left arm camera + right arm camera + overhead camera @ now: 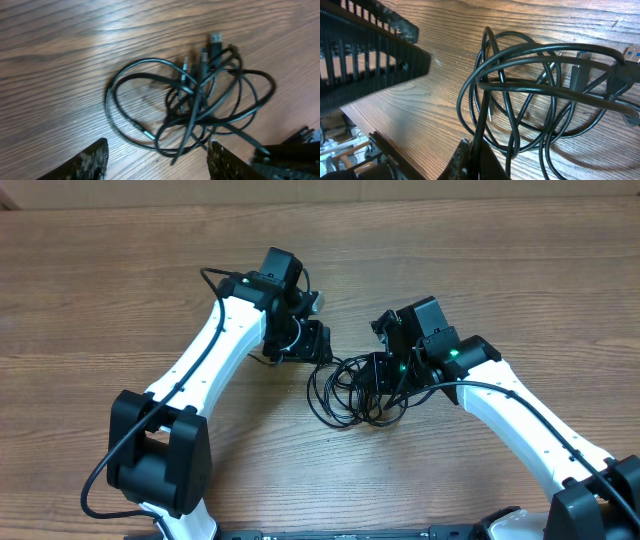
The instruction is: Untangle cables
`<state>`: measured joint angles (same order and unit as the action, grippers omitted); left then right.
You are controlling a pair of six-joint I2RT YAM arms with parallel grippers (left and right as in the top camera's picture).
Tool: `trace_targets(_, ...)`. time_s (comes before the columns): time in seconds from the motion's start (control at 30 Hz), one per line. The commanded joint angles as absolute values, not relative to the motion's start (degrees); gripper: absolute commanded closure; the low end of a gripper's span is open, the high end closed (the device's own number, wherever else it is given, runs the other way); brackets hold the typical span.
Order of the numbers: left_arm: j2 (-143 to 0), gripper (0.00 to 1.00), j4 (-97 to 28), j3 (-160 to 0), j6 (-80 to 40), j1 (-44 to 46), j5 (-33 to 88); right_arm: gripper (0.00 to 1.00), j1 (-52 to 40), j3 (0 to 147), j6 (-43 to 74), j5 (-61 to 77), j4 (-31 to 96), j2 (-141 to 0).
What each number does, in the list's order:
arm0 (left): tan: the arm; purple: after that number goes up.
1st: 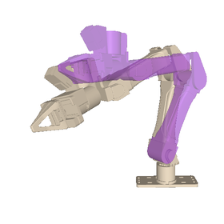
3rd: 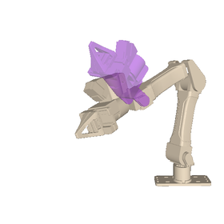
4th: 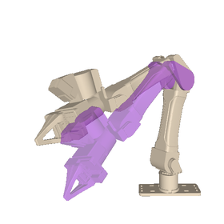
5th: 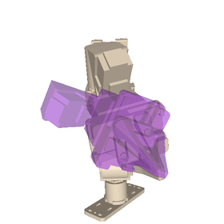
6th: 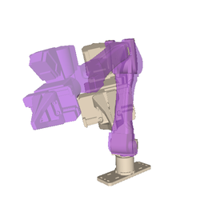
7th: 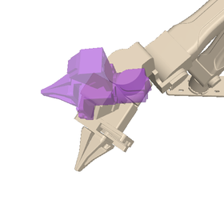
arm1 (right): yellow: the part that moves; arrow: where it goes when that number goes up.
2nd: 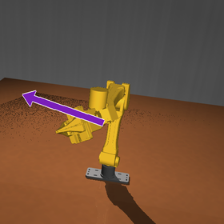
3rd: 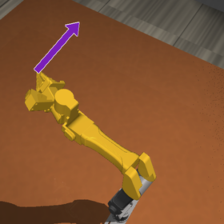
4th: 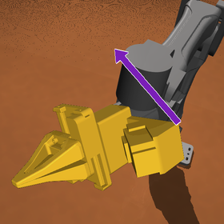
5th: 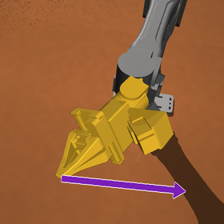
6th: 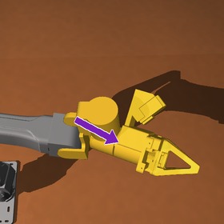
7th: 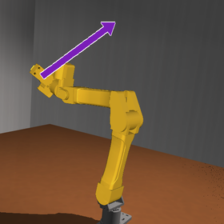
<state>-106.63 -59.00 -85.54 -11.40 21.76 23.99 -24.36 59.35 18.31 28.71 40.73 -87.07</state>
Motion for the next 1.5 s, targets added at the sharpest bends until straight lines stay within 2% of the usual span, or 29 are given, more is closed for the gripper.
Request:
trace_targets(0.0,-107.9,0.37,-58.6,-86.3,-9.8,23.3,26.2,0.96,-24.0,60.1,17.5,30.1,40.3,-86.8)
trace_targets(0.2,-112.6,0.38,-58.2,-86.3,-9.0,25.3,33.1,0.96,-24.0,60.1,17.5,30.1,40.3,-86.8)
trace_targets(0.33,-116.7,0.44,-58.0,-86.3,-9.0,25.9,34.5,0.96,-24.0,60.1,17.5,30.1,40.4,-86.8)
trace_targets(0.37,-117.4,0.48,-58.0,-86.3,-9.0,26.0,34.7,0.96,-24.0,60.1,17.5,30.1,40.4,-86.8)
trace_targets(0.43,-118.9,0.67,-58.1,-86.3,-9.0,25.9,34.8,0.96,-24.0,60.1,17.5,30.1,40.4,-86.8)
trace_targets(0.63,-118.8,0.96,-58.7,-86.7,-7.8,24.3,33.9,0.96,-24.0,60.1,17.5,28.6,41.1,-86.8)
trace_targets(0.77,-117.1,0.96,-61.5,-88.1,-7.6,21.4,31.2,0.96,-24.0,60.1,17.5,22.1,43.9,-86.8)
trace_targets(0.9,-111.5,0.96,-66.3,-91.2,-5.0,16.2,27.6,0.96,-24.0,60.1,21.5,7.4,48.2,-86.8)
trace_targets(1.0,-106.6,0.96,-68.9,-92.9,-2.8,13.0,27.7,0.91,-24.0,60.1,22.9,1.5,49.2,-86.8)
trace_targets(1.07,-103.3,0.96,-70.5,-93.9,-1.6,11.1,28.0,0.86,-24.0,60.1,22.9,0.0,49.1,-86.8)
trace_targets(1.17,-98.2,0.95,-72.5,-94.7,0.0,8.9,30.0,0.64,-23.9,60.1,23.0,-0.8,48.6,-86.8)
trace_targets(1.23,-95.1,0.94,-73.2,-94.7,2.2,8.2,32.7,0.59,-23.9,60.1,23.7,-0.3,47.9,-86.8)
trace_targets(1.47,-90.6,0.91,-75.1,-94.7,11.9,8.3,40.5,0.53,-23.7,60.2,24.0,6.8,43.4,-86.8)
